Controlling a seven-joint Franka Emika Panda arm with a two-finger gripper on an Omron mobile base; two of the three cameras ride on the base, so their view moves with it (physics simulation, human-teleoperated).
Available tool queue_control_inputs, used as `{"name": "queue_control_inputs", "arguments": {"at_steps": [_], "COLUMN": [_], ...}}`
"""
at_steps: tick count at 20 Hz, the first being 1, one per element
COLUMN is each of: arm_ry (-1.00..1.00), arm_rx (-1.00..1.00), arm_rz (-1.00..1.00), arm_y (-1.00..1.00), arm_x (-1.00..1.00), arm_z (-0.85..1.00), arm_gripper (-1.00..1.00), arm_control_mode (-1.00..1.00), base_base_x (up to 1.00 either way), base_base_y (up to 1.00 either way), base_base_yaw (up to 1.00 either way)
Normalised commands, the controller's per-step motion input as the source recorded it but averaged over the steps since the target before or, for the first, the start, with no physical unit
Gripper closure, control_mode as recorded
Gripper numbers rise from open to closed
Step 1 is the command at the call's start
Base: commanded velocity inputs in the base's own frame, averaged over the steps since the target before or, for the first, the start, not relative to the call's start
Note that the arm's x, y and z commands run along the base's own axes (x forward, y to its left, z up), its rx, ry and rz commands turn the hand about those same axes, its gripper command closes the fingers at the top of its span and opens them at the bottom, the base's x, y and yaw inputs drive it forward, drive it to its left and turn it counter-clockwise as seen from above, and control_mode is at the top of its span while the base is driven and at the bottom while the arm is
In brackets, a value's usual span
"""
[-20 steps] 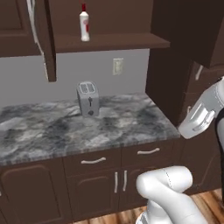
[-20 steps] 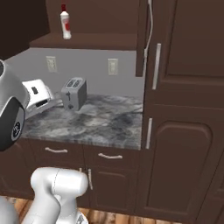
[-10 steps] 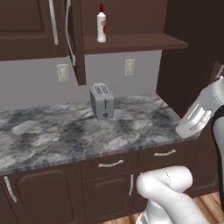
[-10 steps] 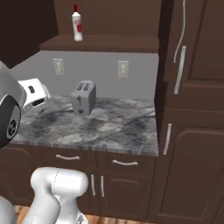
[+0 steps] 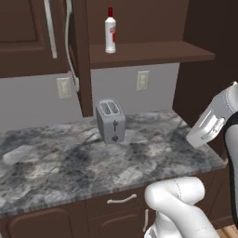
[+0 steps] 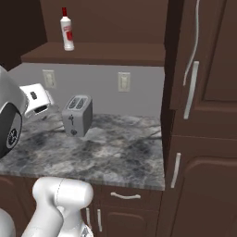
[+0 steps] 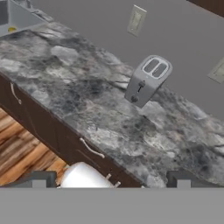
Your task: Open the cabinet directly in front. Then move the liquor and the cup to the dining counter with the candle on it.
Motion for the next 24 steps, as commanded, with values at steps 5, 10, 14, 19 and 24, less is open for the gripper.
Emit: {"name": "queue_control_inputs", "arguments": {"at_steps": [5,10,14,19,24], "arm_ry": [0.0,0.0,-0.03,0.0,0.0], "arm_rx": [0.0,0.01,0.01,0.05,0.23], "arm_rz": [0.0,-0.03,-0.08,-0.06,0.0], "arm_y": [0.0,0.0,0.13,0.01,-0.02], "arm_x": [0.0,0.03,0.06,0.0,0.0], "arm_z": [0.0,0.47,0.94,0.69,0.16], "arm_gripper": [-1.0,-1.0,-1.0,-1.0,-1.0], "arm_control_mode": [1.0,-1.0,-1.0,-1.0,-1.0], "base_base_x": [0.34,0.04,0.0,0.0,0.0], "base_base_y": [-0.33,0.0,0.0,0.0,0.0], "base_base_yaw": [0.01,0.0,0.0,0.0,0.0]}}
